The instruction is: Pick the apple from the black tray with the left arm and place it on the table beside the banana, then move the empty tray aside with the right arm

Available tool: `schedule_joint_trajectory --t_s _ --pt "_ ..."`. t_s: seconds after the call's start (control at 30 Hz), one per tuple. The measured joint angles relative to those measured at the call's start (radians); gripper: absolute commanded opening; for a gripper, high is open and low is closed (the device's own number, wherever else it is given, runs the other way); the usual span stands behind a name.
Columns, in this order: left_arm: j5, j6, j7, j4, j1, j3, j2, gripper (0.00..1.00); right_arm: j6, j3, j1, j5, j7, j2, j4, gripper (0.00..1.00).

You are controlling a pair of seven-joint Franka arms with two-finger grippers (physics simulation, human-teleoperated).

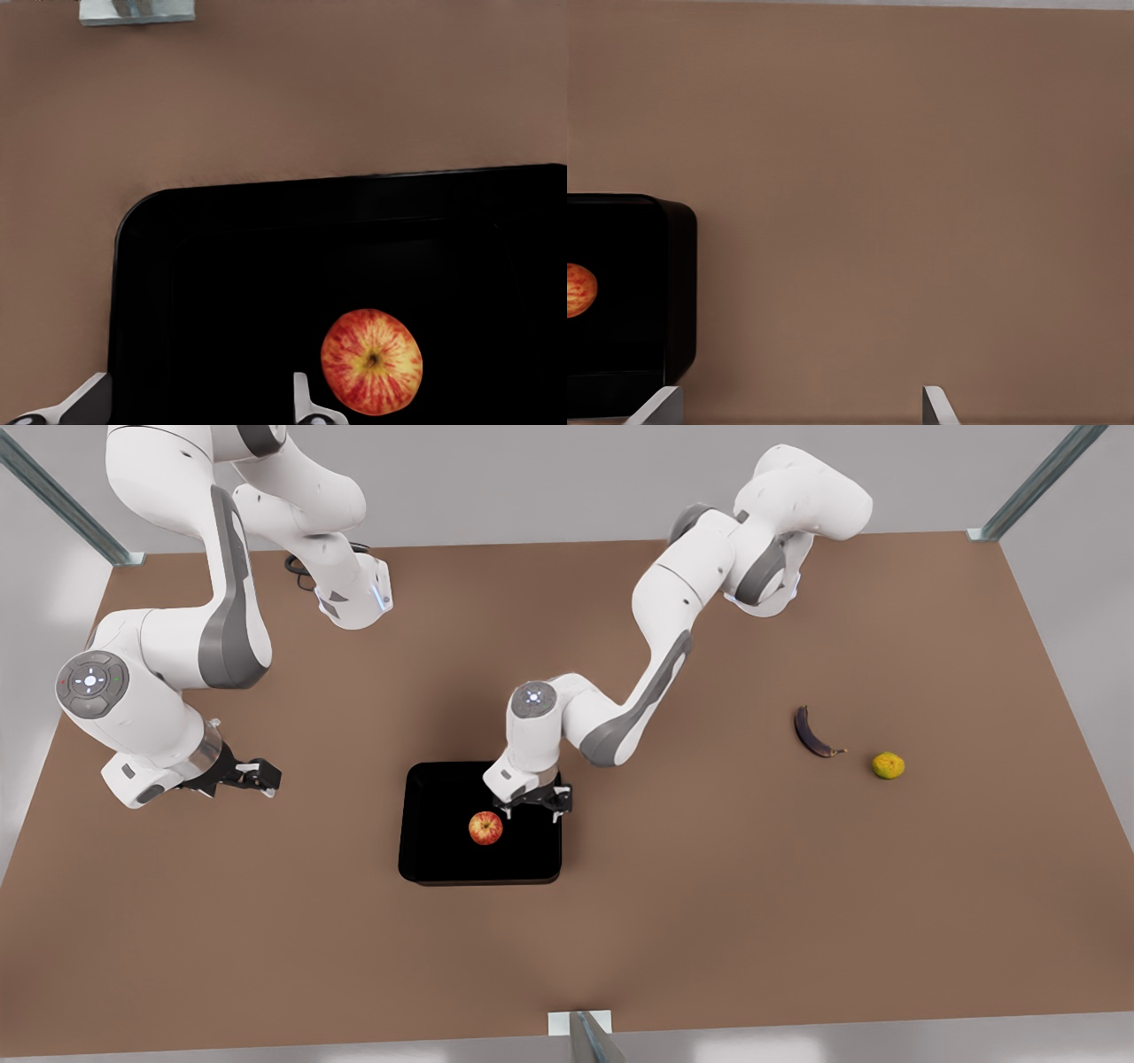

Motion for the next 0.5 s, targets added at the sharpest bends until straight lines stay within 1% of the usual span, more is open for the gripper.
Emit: schedule_joint_trajectory --t_s 0.13,0.33,0.5 --pt "0.006 0.097 -0.096 0.066 -0.029 0.005 0.059 1.0 0.0 0.0 0.001 0.0 0.002 0.0 0.0 1.0" --pt "0.048 0.209 -0.201 0.077 -0.048 0.007 0.11 1.0 0.0 0.0 0.0 0.0 0.004 0.0 0.0 1.0" --pt "0.088 0.257 -0.254 0.077 -0.068 0.007 0.153 1.0 0.0 0.0 0.0 0.0 0.005 0.0 0.0 1.0"
